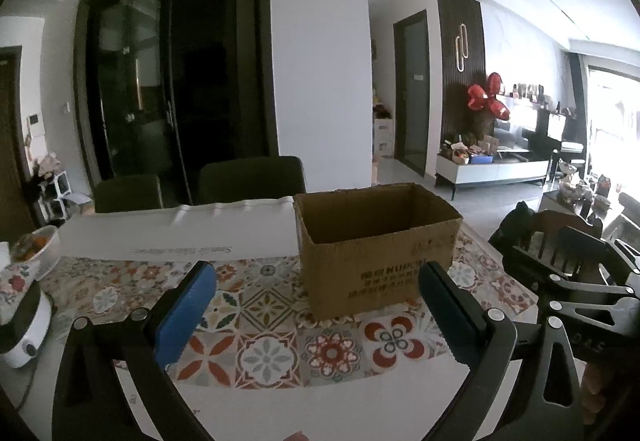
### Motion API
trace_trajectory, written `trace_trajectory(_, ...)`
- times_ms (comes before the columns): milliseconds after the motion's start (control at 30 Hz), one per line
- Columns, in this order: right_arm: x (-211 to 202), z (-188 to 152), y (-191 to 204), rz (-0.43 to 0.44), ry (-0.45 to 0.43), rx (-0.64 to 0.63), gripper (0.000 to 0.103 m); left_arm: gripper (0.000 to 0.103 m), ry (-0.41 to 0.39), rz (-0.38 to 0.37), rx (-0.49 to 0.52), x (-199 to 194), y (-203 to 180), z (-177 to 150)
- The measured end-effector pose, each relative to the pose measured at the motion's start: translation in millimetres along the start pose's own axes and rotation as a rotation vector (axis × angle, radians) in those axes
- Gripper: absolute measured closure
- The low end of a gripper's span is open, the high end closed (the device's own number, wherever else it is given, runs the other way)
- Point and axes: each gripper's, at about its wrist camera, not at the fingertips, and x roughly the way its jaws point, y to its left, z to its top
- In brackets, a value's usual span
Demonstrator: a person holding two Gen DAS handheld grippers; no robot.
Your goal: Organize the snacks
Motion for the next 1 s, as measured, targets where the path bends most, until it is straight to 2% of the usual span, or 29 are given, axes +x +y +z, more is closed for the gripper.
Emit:
trace_trajectory(433, -54.3, -21.2, 6.2, 0.003, -0.002, -0.004, 0.011, 0.0, -0.033, 0.045, 0.015, -51.6, 0.8, -17.2)
trace_trajectory(1000, -83.3, -27.9, 11.8, 0.012, -0.037, -0.016, 0.011, 0.0, -0.047, 0.033, 0.012, -76.0, 1.3, -23.7)
